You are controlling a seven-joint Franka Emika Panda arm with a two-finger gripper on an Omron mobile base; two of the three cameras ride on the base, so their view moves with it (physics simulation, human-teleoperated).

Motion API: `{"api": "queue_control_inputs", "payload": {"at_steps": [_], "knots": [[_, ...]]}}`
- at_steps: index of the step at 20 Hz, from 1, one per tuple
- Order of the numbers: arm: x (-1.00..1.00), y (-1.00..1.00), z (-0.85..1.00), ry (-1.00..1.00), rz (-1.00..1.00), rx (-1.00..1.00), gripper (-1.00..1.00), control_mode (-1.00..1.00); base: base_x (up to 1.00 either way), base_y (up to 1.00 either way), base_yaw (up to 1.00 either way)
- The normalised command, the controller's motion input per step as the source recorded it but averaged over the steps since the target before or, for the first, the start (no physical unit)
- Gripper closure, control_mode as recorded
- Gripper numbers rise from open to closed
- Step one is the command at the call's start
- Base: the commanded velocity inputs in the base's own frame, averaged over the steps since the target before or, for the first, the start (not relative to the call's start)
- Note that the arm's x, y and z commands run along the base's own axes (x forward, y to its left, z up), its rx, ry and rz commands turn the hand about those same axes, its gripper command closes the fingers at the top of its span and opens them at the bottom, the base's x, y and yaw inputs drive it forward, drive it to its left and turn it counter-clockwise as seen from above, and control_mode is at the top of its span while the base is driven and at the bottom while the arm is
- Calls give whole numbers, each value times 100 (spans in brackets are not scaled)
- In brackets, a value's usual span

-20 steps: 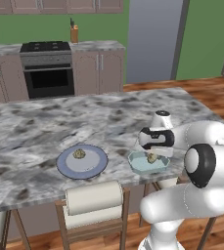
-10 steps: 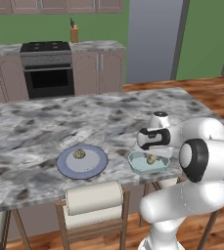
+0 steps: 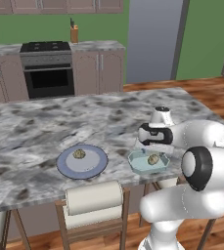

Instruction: Place two dumplings into each of the tupperware containers and then place the containers in the fridge.

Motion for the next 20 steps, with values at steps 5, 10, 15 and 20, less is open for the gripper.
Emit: {"api": "queue_control_inputs", "payload": {"at_steps": [5, 10, 15, 20], "knots": [[-25, -1, 72, -3, 3, 0, -100, -100, 0, 0, 0], [-35, 10, 53, -4, 5, 0, -100, -100, 0, 0, 0], [-27, 46, 7, -2, 28, -4, -100, -100, 0, 0, 0], [-2, 57, 0, 4, 37, -8, -100, -100, 0, 0, 0]]}}
